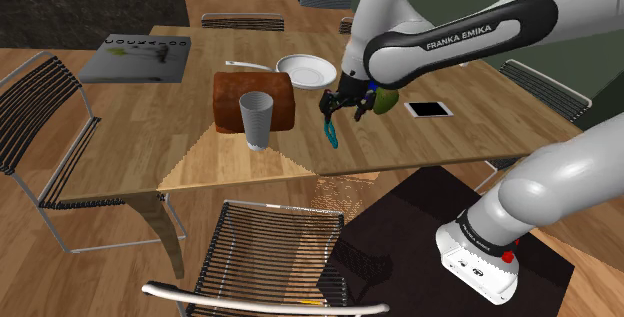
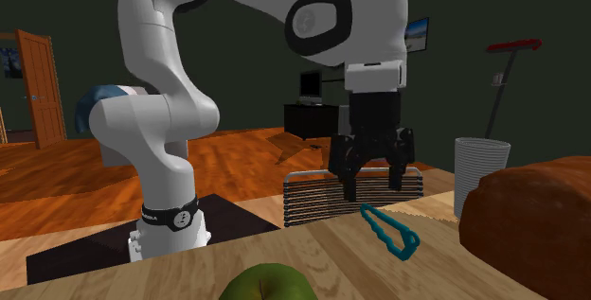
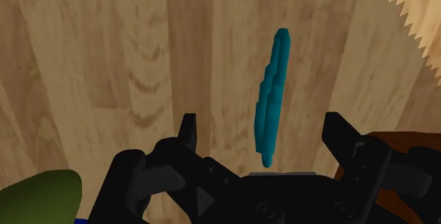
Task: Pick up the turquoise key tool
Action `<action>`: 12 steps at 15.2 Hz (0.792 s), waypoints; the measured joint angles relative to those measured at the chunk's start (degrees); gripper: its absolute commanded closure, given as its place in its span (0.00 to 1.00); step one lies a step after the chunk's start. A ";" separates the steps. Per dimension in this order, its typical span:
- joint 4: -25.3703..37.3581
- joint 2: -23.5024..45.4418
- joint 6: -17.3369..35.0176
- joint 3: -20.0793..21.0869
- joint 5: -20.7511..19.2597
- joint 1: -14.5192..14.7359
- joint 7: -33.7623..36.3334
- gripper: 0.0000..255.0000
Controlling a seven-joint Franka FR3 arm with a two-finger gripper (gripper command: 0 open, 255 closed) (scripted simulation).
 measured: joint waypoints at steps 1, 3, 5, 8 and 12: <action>0.61 2.08 1.25 0.91 -0.92 -0.33 2.28 0.00; 1.56 5.30 3.20 1.96 -2.47 -0.79 5.25 0.00; 1.44 7.13 4.98 2.28 -3.41 -1.04 6.32 0.00; 0.30 8.91 7.75 2.53 -4.41 -1.25 7.18 0.00; -0.42 10.34 9.78 2.75 -5.32 -1.34 8.01 1.00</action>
